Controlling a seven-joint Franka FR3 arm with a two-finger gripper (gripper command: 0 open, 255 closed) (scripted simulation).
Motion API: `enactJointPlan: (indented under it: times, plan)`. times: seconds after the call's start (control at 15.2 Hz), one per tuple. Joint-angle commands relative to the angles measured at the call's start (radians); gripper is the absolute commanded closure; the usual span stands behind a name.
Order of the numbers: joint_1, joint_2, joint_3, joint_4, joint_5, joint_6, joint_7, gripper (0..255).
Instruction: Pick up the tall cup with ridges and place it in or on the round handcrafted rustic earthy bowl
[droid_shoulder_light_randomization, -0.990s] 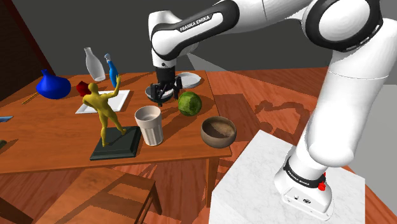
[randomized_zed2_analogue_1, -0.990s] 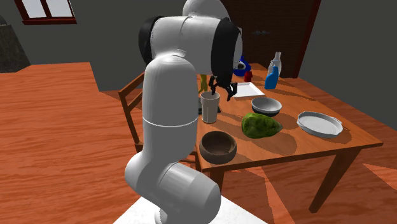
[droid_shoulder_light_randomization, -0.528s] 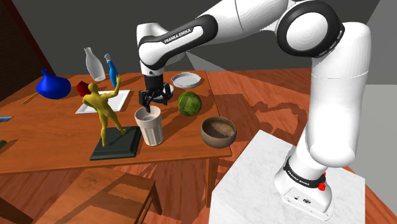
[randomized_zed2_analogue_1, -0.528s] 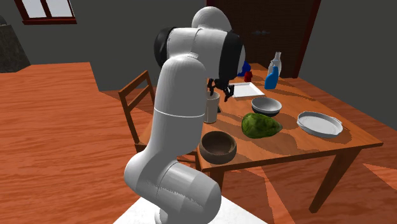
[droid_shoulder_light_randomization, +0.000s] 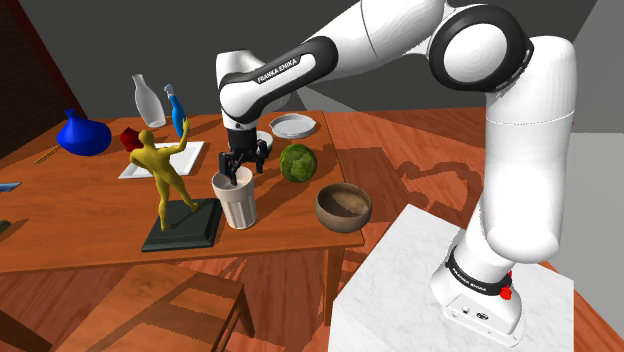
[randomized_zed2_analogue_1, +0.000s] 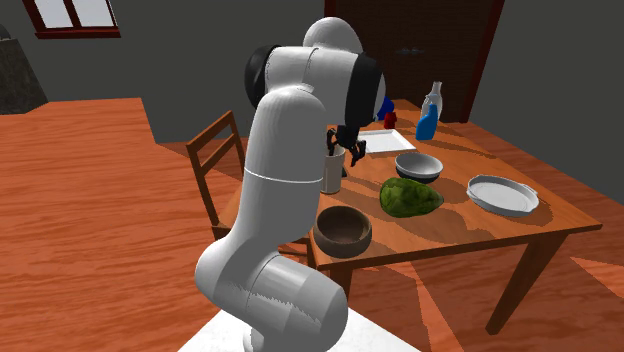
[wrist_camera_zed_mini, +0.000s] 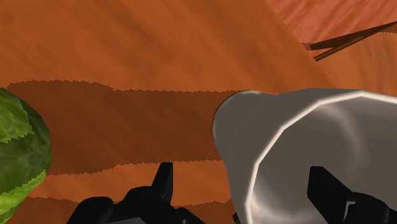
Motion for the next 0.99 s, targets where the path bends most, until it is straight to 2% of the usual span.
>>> enactJointPlan:
  times: [0.0, 0.2, 0.26, 0.92]
  plan:
    - [0.0, 0.0, 0.0, -0.001, 0.0, 0.002, 0.0, 0]
    - [0.0, 0.0, 0.0, -0.001, 0.0, 0.001, 0.0, 0]
    - [0.0, 0.0, 0.0, -0.001, 0.0, 0.001, 0.0, 255]
    - [0.0, -0.005, 0.0, 0.006, 0.0, -0.01, 0.001, 255]
